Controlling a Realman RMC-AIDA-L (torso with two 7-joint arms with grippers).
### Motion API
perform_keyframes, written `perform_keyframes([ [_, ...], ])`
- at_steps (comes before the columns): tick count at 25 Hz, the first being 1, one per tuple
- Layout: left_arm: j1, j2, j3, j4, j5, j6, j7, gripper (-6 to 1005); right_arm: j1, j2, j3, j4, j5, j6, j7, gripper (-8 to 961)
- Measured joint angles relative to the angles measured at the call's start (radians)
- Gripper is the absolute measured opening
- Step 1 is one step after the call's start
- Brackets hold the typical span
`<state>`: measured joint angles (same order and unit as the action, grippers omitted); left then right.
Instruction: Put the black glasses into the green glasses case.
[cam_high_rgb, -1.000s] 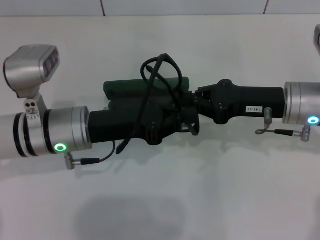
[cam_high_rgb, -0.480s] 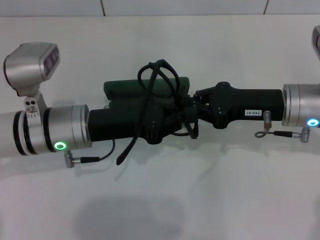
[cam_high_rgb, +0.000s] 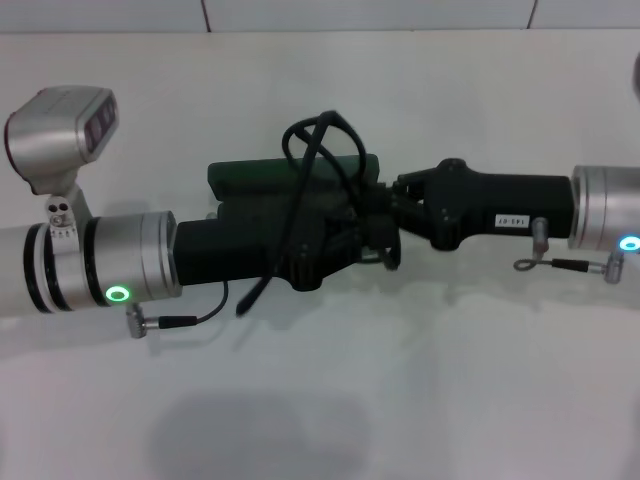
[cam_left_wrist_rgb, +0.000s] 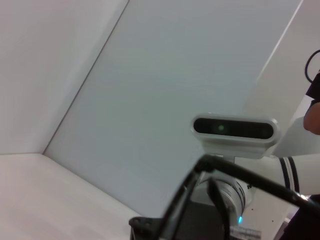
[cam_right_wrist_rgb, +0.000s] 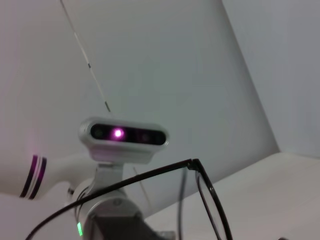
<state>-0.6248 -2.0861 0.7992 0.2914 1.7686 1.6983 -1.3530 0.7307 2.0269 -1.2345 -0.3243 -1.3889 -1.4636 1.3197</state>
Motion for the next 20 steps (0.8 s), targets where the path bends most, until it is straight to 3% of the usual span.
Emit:
perform_keyframes([
  [5,0.008,0.003,0.000,0.000,0.015,0.003,-0.008,-1,-0.054,-0.010,0.076,-0.048,0.031,0.023,-0.024,66],
  [8,0.016,0.003,0.000,0.000,0.044,0.002,-0.010,-1,-0.109,-0.011,0.144,-0.142,0.027,0.061,-0.075,67],
  [12,0.034,0.003,0.001,0.000,0.075,-0.004,-0.023,-1,-0.164,-0.012,0.152,-0.258,0.026,0.157,-0.166,68],
  [20,0.047,0.006,0.002,0.002,0.080,-0.006,-0.032,-1,-0.179,-0.001,0.095,-0.325,0.063,0.192,-0.638,71],
])
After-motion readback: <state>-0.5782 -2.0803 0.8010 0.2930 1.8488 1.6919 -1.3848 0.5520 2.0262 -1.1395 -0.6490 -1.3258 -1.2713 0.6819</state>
